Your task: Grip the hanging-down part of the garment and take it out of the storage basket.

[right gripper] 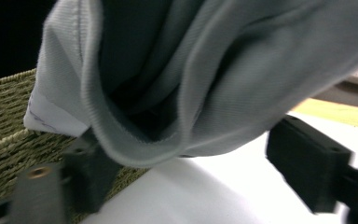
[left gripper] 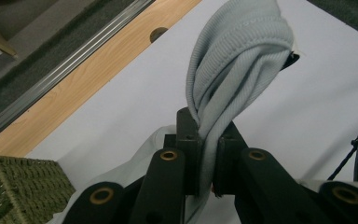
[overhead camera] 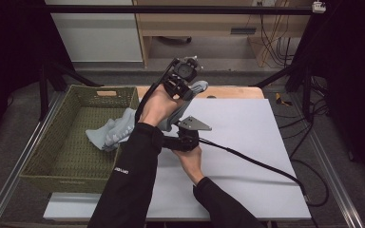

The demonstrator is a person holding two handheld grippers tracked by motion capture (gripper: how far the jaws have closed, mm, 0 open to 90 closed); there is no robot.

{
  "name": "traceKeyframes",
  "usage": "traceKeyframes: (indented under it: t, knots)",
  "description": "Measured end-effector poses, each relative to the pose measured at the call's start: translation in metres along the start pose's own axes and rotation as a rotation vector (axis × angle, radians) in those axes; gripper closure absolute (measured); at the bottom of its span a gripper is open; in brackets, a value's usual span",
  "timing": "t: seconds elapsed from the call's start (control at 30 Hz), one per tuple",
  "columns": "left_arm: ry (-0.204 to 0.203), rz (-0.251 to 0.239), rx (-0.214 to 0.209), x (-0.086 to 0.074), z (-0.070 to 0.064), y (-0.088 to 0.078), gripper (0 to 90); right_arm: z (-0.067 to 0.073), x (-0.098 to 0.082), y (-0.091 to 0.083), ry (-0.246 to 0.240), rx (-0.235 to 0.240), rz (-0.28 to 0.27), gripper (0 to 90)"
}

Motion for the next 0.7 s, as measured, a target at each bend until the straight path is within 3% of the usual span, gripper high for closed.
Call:
traceKeyframes:
  t: [0.1,0.2,0.27,0.37,0.57,0.63,0.7]
  knots:
    - [-0.002,-0.001,0.001,-0.001,0.0,0.0,82.6,0.0,0.003,0.001,0.023,0.008,0.005,40.3]
    - [-0.003,-0.004,0.0,0.0,0.0,-0.001,82.7,0.002,0.004,0.001,-0.007,0.034,0.009,57.4]
    - [-0.001,0.0,0.001,-0.001,0.001,-0.001,82.6,0.004,0.003,-0.001,-0.002,0.046,0.017,68.6]
    - [-0.003,0.002,0.004,-0.001,0.0,0.0,82.6,0.004,0.003,-0.002,-0.01,0.034,0.03,79.2]
    - [0.001,0.003,0.001,0.0,-0.002,0.001,82.7,0.006,0.006,-0.008,-0.029,0.045,0.046,84.6]
    - [0.007,0.003,0.003,0.001,-0.002,0.0,82.6,0.007,0.007,-0.012,-0.043,0.02,0.045,84.7]
    - [0.0,-0.006,0.001,0.002,-0.002,0.0,82.6,0.007,0.009,-0.018,-0.051,0.026,0.036,84.9]
Point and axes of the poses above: each handheld gripper's, and its own axes: y roughly forward along the jaws, x roughly out of its top, z roughly to its left, the point moved 6 cm from there along y, roughly forward along the jaws, and after that the axes turned 9 degrees about y, right-handed, at the moved point
